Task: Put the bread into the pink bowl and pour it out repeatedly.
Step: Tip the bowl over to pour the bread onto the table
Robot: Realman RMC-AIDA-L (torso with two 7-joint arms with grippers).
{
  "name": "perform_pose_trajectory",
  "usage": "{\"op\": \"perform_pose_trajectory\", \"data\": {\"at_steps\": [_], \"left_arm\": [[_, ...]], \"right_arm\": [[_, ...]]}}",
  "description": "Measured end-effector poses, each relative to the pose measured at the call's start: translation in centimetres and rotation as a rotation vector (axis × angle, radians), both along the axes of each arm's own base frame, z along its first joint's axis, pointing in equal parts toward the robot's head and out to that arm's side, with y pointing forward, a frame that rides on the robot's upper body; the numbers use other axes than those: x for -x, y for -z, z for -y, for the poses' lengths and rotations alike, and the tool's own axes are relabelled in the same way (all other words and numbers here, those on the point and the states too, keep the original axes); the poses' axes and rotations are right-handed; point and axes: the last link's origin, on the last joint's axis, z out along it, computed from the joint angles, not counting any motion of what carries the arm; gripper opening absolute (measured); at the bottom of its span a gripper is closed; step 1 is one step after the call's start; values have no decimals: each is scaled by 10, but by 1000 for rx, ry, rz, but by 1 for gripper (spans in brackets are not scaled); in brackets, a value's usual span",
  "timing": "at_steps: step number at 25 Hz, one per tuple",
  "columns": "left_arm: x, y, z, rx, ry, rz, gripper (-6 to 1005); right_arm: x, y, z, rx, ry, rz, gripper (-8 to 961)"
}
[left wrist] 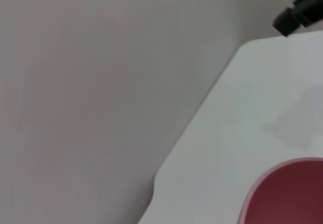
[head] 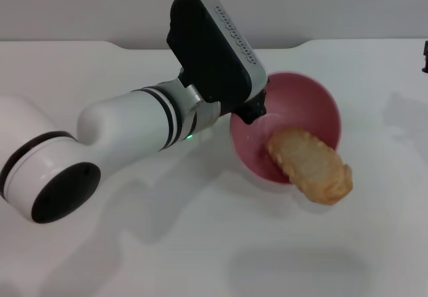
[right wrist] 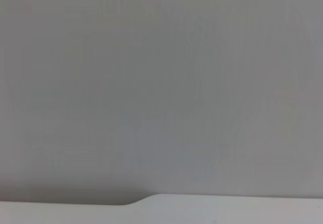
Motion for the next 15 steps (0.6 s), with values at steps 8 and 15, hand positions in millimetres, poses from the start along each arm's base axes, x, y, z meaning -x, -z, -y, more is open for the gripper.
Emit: {"op": "perform_pose_trajectory", "data": {"at_steps": [8,15], "left_arm": [[4,0,-7,-102,145,4,38],[8,2,-16,-136,213,-13,38]], "right_arm": [[-2,1,2,9,10,3,-2],[-1,1,3,18,13,5,-2]]}}
